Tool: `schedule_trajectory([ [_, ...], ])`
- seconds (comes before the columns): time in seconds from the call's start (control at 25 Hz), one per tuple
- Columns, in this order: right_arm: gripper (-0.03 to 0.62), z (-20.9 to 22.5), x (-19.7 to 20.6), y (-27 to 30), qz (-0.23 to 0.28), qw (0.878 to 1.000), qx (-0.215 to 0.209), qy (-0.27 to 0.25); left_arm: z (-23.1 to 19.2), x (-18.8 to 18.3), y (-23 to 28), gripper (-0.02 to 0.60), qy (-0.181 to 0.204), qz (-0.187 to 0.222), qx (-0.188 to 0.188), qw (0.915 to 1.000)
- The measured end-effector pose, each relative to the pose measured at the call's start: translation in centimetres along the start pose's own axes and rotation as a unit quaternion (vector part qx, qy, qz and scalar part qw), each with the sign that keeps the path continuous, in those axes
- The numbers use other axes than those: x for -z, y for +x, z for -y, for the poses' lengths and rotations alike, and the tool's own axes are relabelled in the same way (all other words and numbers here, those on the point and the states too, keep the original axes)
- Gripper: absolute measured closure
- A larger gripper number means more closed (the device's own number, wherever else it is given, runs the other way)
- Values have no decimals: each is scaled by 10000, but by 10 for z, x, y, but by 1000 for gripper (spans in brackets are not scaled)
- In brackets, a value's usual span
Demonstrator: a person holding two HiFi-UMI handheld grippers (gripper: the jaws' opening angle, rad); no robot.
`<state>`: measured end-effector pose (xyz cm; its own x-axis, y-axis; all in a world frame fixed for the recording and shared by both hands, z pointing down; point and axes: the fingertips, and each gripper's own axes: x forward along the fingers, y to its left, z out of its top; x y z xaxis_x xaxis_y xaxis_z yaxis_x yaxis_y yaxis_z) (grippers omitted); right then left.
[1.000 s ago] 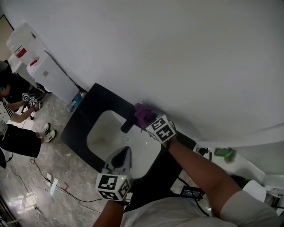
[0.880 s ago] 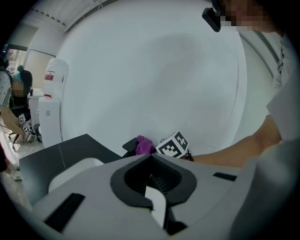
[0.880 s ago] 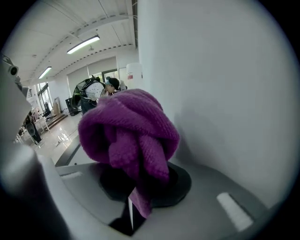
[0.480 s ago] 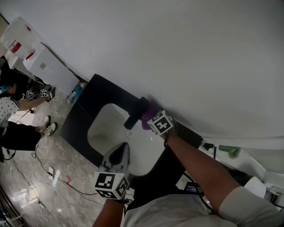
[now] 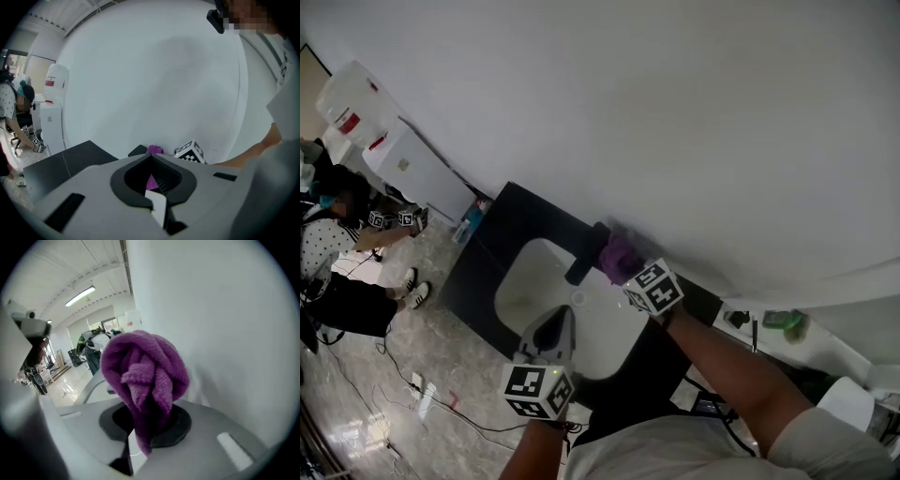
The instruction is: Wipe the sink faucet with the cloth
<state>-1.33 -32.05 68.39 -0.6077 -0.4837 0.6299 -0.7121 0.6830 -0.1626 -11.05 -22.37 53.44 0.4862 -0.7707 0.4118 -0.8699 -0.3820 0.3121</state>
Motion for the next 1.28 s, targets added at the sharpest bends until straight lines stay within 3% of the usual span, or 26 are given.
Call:
schedule_trajectory([
  [0.32,546,-83,-106,-187,1518,9876,-370,-171,76,-64,-39,575,442,504,332,9972],
  [0.56,546,-104,-148,-278,2260,9735,-116,-320,119,-107,-53,575,666,766,529,9934],
  [0.8,548,-112,-153,-311,2338,9719,-32,-260,139,-124,-68,575,757,956,604,9907],
  [1.28,549,-120,-151,-322,2411,9704,-31,-130,144,-113,-74,575,731,843,692,9913],
])
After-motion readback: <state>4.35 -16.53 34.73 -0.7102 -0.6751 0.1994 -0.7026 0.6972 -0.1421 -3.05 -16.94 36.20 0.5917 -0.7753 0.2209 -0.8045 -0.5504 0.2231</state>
